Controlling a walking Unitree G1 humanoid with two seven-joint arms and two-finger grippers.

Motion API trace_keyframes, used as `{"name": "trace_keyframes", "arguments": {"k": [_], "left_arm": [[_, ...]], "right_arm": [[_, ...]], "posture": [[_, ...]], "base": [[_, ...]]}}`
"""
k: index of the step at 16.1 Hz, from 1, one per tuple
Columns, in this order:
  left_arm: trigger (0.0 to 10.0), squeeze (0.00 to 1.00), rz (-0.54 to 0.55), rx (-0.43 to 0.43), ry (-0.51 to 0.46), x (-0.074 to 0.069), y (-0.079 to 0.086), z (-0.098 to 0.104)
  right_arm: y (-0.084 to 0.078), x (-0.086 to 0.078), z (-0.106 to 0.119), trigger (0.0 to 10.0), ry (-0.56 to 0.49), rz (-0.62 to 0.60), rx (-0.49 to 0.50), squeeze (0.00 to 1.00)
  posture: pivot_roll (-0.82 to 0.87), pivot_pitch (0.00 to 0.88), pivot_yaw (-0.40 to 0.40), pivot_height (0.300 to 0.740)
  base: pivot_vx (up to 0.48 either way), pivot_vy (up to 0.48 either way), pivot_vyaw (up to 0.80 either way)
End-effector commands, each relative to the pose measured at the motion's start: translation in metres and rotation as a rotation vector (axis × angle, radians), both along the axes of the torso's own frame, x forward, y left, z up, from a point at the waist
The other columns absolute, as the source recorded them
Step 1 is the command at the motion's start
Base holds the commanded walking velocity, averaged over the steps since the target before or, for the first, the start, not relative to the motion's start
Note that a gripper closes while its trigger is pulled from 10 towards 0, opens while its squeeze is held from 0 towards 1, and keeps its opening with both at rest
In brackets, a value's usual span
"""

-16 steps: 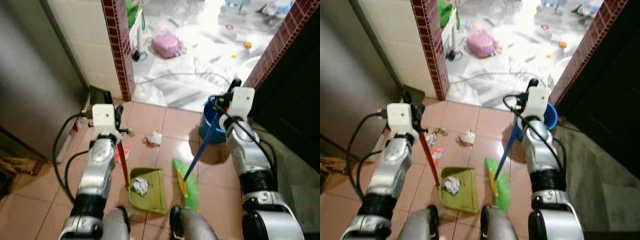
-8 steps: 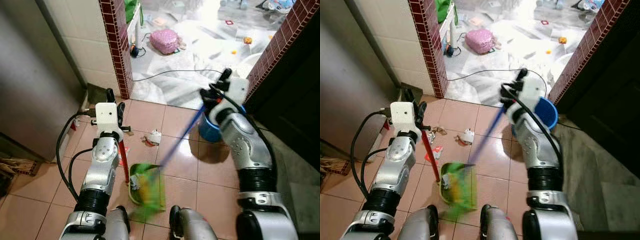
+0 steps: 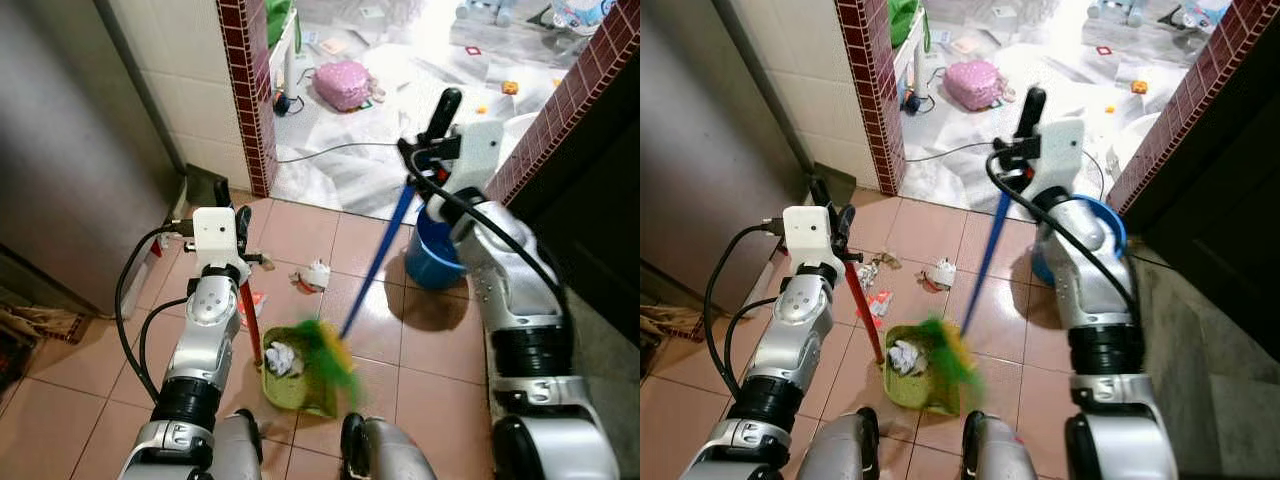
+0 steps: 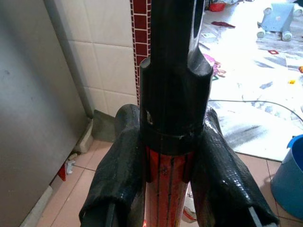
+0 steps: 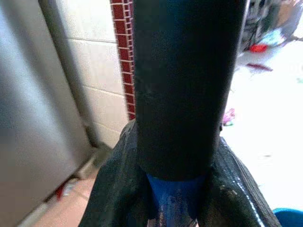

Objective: Sweep floor

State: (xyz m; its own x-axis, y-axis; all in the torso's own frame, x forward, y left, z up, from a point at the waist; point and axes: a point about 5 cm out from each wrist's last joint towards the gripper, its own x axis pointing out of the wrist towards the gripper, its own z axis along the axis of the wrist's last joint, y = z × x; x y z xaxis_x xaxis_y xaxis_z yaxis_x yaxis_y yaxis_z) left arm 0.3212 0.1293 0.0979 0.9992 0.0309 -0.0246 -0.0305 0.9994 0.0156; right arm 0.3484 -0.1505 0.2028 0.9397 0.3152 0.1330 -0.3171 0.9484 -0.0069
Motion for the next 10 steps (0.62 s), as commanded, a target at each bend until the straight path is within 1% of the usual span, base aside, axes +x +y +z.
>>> {"name": "trace_keyframes", "arguments": {"k": [1, 2, 3, 4, 5, 7, 8, 10], "left_arm": [[10.0, 0.0, 0.003, 0.016, -0.008, 0.001, 0.003, 0.002], [10.0, 0.0, 0.001, 0.008, -0.012, 0.0, 0.005, 0.003], [10.0, 0.0, -0.003, -0.02, -0.01, -0.001, 0.006, 0.003], [10.0, 0.0, -0.003, -0.038, -0.013, -0.002, 0.009, 0.004], [10.0, 0.0, -0.002, -0.038, -0.015, -0.003, 0.01, 0.005], [10.0, 0.0, -0.008, -0.053, -0.034, -0.006, 0.012, 0.01], [10.0, 0.0, -0.011, -0.057, -0.038, -0.006, 0.012, 0.011], [10.0, 0.0, -0.033, -0.082, -0.073, -0.009, 0.015, 0.022]], "right_arm": [[-0.005, 0.0, 0.018, 10.0, -0.105, -0.012, -0.026, 0.0], [-0.01, -0.001, 0.015, 10.0, -0.126, -0.027, -0.092, 0.0], [-0.011, -0.003, 0.012, 10.0, -0.129, -0.028, -0.122, 0.0], [-0.014, -0.006, 0.0, 10.0, -0.114, -0.043, -0.172, 0.0], [-0.015, -0.008, -0.008, 10.0, -0.104, -0.052, -0.197, 0.0], [-0.025, -0.012, -0.037, 10.0, -0.034, -0.136, -0.256, 0.0], [-0.027, -0.013, -0.043, 10.0, -0.022, -0.153, -0.269, 0.0], [-0.035, -0.018, -0.066, 10.0, 0.037, -0.248, -0.294, 0.0]], "posture": [[-0.08, 0.147, 0.0, 0.74], [-0.08, 0.147, 0.0, 0.74], [-0.08, 0.147, 0.0, 0.74], [-0.07, 0.143, -0.002, 0.74], [-0.07, 0.143, -0.002, 0.74], [-0.06, 0.134, -0.003, 0.74], [-0.06, 0.134, -0.003, 0.74], [-0.05, 0.124, 0.005, 0.74]], "base": [[0.0, 0.0, 0.0], [0.0, 0.0, 0.0], [0.0, 0.0, 0.0], [0.0, 0.0, 0.0], [0.0, 0.0, 0.0], [0.0, 0.0, 0.0], [0.0, 0.0, 0.0], [0.0, 0.0, 0.0]]}}
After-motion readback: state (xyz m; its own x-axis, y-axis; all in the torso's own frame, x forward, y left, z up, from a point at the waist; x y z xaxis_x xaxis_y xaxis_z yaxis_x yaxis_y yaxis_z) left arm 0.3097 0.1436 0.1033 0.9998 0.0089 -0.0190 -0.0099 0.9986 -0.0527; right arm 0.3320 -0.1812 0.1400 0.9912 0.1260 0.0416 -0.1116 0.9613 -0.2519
